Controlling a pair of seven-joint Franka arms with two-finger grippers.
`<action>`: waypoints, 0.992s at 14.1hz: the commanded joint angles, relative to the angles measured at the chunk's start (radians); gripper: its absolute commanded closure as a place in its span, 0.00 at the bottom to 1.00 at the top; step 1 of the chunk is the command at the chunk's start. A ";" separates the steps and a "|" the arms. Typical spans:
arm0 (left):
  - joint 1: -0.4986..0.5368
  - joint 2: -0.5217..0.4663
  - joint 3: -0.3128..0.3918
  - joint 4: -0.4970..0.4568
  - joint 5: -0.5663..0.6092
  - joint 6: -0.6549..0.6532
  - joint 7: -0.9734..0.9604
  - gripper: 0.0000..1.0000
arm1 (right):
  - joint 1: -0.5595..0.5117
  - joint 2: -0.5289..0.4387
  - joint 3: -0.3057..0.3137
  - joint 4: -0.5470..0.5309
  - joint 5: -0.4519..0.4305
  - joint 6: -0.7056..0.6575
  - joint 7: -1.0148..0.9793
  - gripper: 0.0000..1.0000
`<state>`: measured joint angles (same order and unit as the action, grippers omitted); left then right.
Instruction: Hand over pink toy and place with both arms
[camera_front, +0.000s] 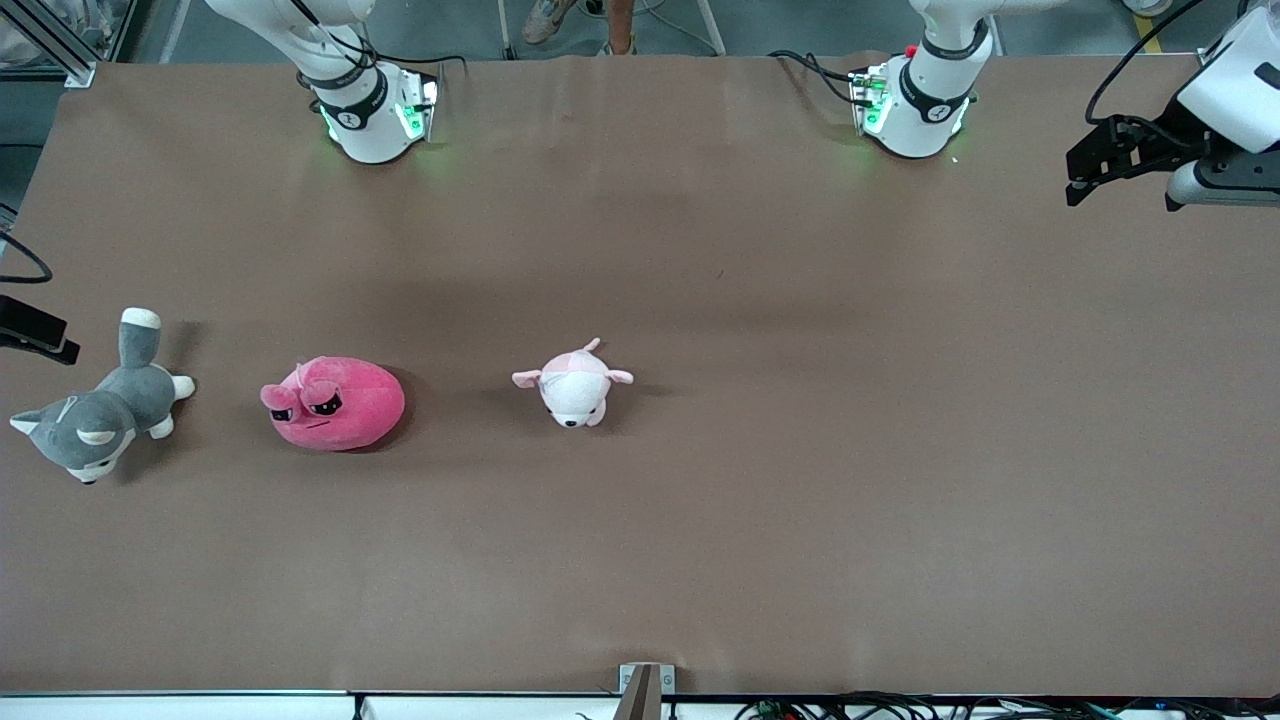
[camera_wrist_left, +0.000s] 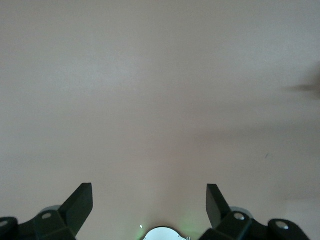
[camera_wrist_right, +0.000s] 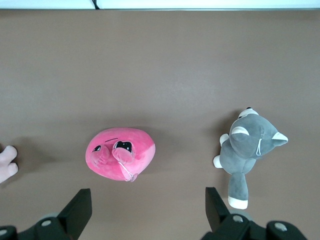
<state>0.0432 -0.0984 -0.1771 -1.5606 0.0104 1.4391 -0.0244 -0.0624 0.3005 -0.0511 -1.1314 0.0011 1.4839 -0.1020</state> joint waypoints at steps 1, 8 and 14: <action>0.009 -0.018 -0.004 -0.007 -0.015 -0.009 0.007 0.00 | 0.004 -0.130 0.004 -0.143 -0.013 0.056 0.028 0.00; 0.010 -0.020 -0.004 -0.007 -0.015 -0.009 0.007 0.00 | 0.007 -0.285 0.007 -0.340 -0.021 0.148 0.039 0.00; 0.012 -0.020 -0.002 -0.007 -0.015 -0.009 0.007 0.00 | 0.021 -0.316 0.007 -0.393 -0.012 0.148 0.054 0.00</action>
<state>0.0441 -0.0987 -0.1765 -1.5604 0.0098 1.4391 -0.0244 -0.0446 0.0405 -0.0458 -1.4518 0.0009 1.6100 -0.0683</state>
